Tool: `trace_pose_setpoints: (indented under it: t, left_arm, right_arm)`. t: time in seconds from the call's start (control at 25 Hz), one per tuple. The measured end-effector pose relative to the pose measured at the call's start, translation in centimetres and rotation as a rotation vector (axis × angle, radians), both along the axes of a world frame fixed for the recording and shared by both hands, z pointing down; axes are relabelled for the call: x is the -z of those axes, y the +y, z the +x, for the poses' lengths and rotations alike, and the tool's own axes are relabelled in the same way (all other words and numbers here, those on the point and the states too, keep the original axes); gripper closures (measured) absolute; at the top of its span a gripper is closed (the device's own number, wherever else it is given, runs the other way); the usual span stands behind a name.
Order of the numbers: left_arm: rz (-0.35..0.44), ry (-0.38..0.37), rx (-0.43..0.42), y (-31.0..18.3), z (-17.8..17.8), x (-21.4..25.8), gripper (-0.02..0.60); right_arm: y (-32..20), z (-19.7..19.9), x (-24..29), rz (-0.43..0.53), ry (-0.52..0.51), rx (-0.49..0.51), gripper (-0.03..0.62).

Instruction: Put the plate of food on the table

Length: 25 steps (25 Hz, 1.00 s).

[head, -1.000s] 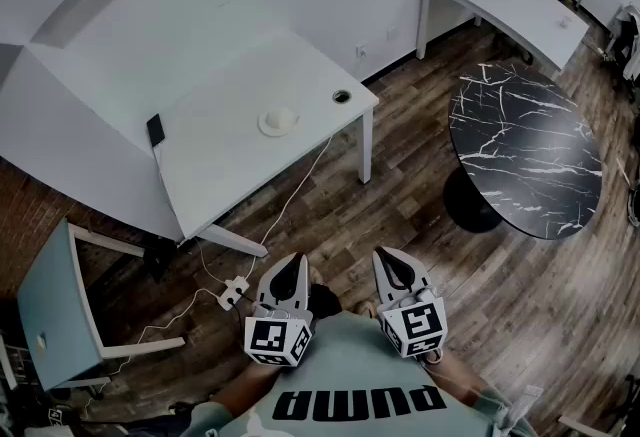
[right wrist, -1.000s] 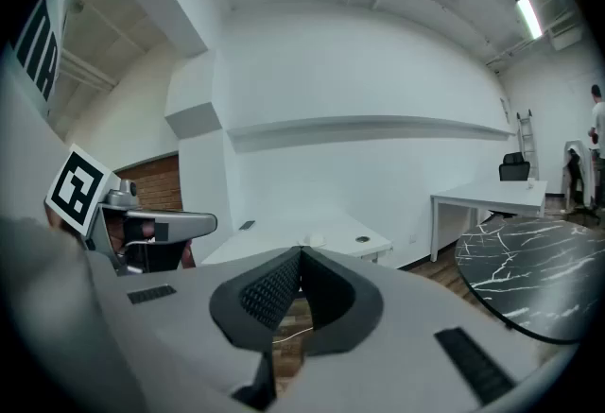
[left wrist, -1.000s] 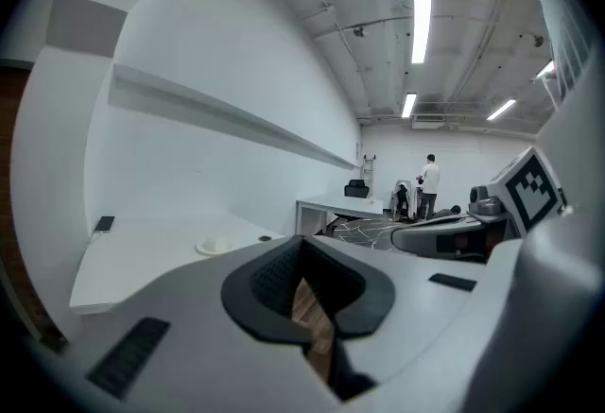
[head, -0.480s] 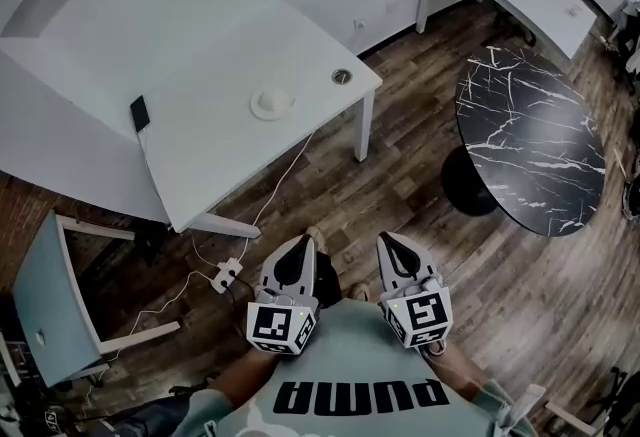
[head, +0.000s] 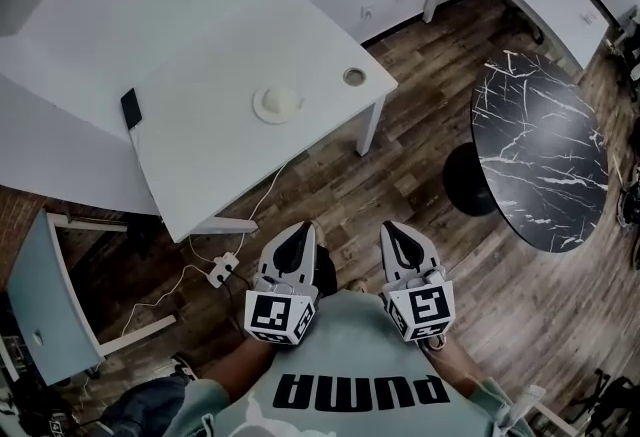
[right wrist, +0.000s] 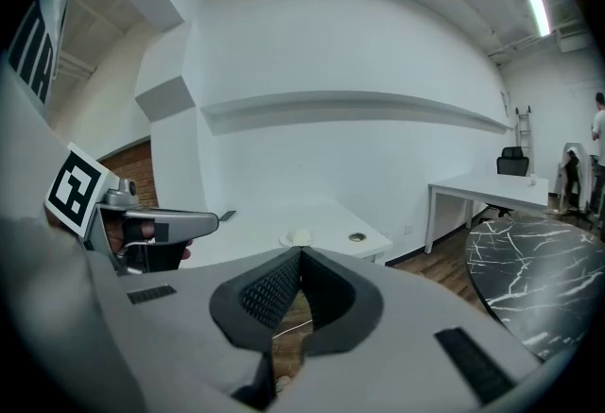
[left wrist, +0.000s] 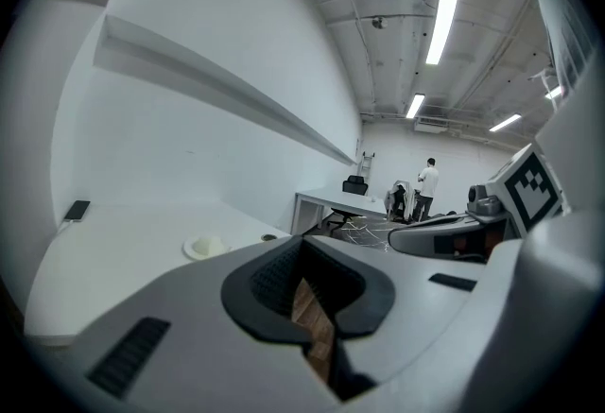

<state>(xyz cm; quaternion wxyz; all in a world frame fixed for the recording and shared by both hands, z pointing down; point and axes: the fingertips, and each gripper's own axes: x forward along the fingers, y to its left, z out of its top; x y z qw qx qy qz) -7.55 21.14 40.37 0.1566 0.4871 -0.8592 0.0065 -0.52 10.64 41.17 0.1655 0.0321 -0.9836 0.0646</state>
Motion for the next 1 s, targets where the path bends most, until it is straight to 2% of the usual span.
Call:
trace_pose_setpoints:
  t: [0.76,1.0]
  left_arm:
    - [0.052,0.045,0.023,-0.9,-16.5,0.7,0.575]
    - [0.049,0.043,0.014,-0.5,-20.4,0.9,0.575]
  right_arm:
    - [-1.7,-16.3,1.8,0.037,0.025,-0.02,0.586]
    - [-2.0,-20.7,2.0,0.035,0.019,-0.032,0.587]
